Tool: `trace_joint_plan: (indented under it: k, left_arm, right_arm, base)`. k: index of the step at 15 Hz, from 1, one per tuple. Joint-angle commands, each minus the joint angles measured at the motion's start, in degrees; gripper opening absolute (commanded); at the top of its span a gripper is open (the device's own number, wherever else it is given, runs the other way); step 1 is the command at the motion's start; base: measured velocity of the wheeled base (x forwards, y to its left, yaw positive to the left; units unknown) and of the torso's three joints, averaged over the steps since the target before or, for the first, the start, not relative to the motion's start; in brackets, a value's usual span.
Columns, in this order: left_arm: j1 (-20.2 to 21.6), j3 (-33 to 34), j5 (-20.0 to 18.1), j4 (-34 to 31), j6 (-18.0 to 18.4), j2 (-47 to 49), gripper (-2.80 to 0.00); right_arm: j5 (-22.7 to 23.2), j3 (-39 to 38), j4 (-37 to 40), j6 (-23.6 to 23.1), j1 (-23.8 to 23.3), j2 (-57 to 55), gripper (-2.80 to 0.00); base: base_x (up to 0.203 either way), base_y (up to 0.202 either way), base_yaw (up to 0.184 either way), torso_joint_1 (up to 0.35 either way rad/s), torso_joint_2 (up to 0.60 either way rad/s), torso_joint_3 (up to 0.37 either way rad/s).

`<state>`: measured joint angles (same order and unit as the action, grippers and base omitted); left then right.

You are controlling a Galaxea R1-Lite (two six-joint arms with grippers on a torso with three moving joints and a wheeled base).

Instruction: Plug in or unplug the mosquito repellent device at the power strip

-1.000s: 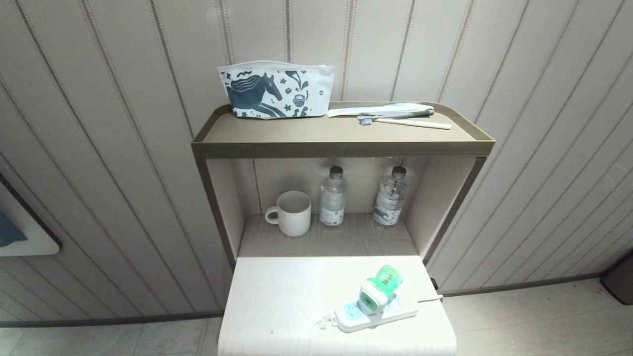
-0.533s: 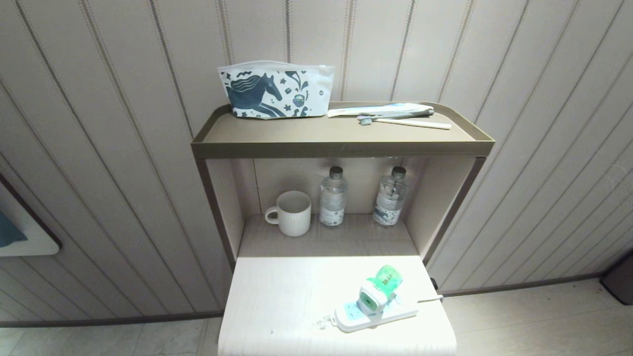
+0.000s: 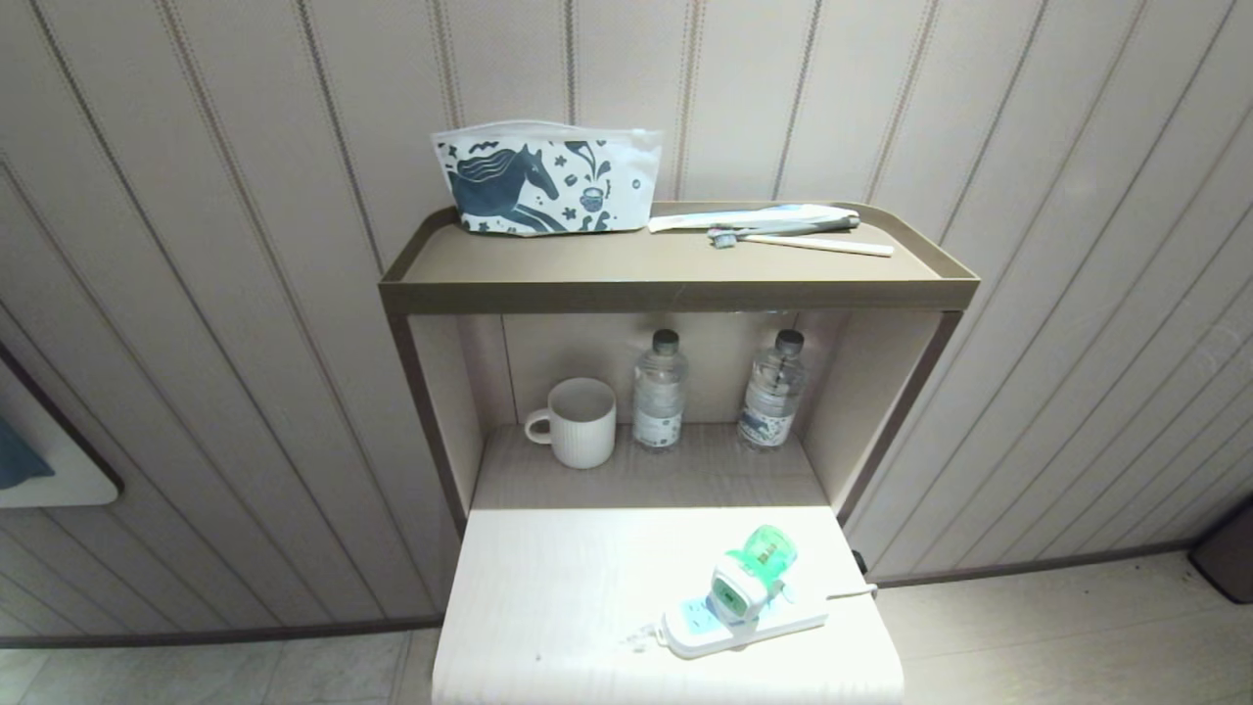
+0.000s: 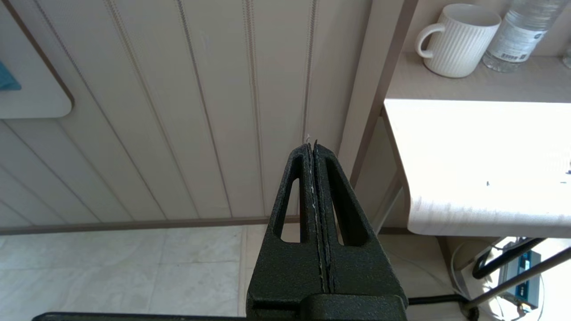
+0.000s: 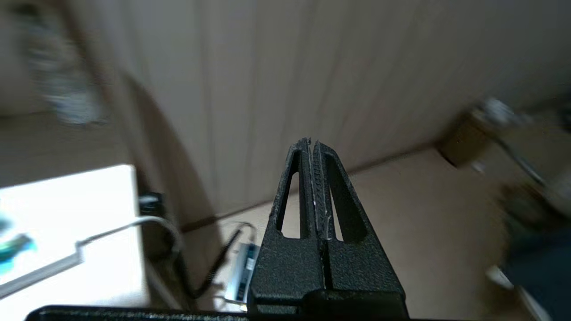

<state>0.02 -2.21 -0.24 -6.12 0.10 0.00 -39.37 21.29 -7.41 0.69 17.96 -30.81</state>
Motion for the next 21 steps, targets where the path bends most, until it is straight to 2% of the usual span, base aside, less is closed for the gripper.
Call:
trace_joint_plan:
  k: [1, 3, 5, 7, 9, 10, 11, 12, 13, 14, 21]
  left_arm:
    - [0.06, 0.01, -0.02, -0.04, -0.01, 0.09, -2.80]
    - [0.06, 0.01, -0.02, -0.04, -0.01, 0.09, -2.80]
    - [0.06, 0.01, -0.02, -0.04, -0.01, 0.09, -2.80]
    - [0.06, 0.01, -0.02, -0.04, -0.01, 0.09, -2.80]
    - [0.00, 0.01, -0.02, -0.04, -0.01, 0.09, -2.80]
    - [-0.02, 0.01, -0.02, -0.04, -0.01, 0.09, -2.80]
    - [-0.02, 0.01, -0.02, -0.04, -0.01, 0.09, -2.80]
    - [0.06, -0.08, -0.02, -0.04, -0.01, 0.09, -2.80]
    - [0.04, 0.01, -0.02, -0.04, -0.01, 0.09, -2.80]
    - [0.00, 0.00, -0.02, -0.04, -0.01, 0.09, -2.80]
    - [-0.02, -0.08, -0.02, -0.04, -0.01, 0.09, -2.80]
  right_arm:
    - [-0.66, -7.65, 0.15, 0.53, -11.53, 9.35, -2.80]
    - [-0.56, -13.07, 0.35, 0.52, -15.70, 15.27, -2.80]
    - [1.07, -14.73, 0.00, -0.14, -16.53, 18.77, -2.80]
    - [10.45, -15.20, 0.32, -1.91, -17.10, 24.60, -2.80]
    - [25.17, -18.60, 1.91, -8.61, -17.37, 29.60, -2.80]
    - [30.88, -19.59, 2.60, -9.46, -17.46, 30.38, -2.80]
    - [35.94, -20.44, 3.14, -8.67, -17.49, 30.63, -2.80]
    - [38.95, -21.00, 5.29, -6.27, -17.51, 30.70, -2.80]
    - [39.96, -21.08, 9.07, -4.12, -17.52, 30.71, -2.80]
    - [40.14, -21.17, 8.68, -2.55, -17.51, 30.72, -2.80]
    - [38.14, -21.29, 8.38, 0.89, -17.52, 30.63, -2.80]
  base:
    - [0.000, 0.000, 0.000, 0.000, 0.00, 0.000]
    - [0.000, 0.000, 0.000, 0.000, 0.00, 0.000]
    - [0.000, 0.000, 0.000, 0.000, 0.00, 0.000]
    - [0.000, 0.000, 0.000, 0.000, 0.00, 0.000]
    - [0.000, 0.000, 0.000, 0.000, 0.00, 0.000]
    - [0.000, 0.000, 0.000, 0.000, 0.00, 0.000]
    - [0.000, 0.000, 0.000, 0.000, 0.00, 0.000]
    - [0.000, 0.000, 0.000, 0.000, 0.00, 0.000]
    - [0.000, 0.000, 0.000, 0.000, 0.00, 0.000]
    - [0.000, 0.000, 0.000, 0.000, 0.00, 0.000]
    - [0.000, 0.000, 0.000, 0.000, 0.00, 0.000]
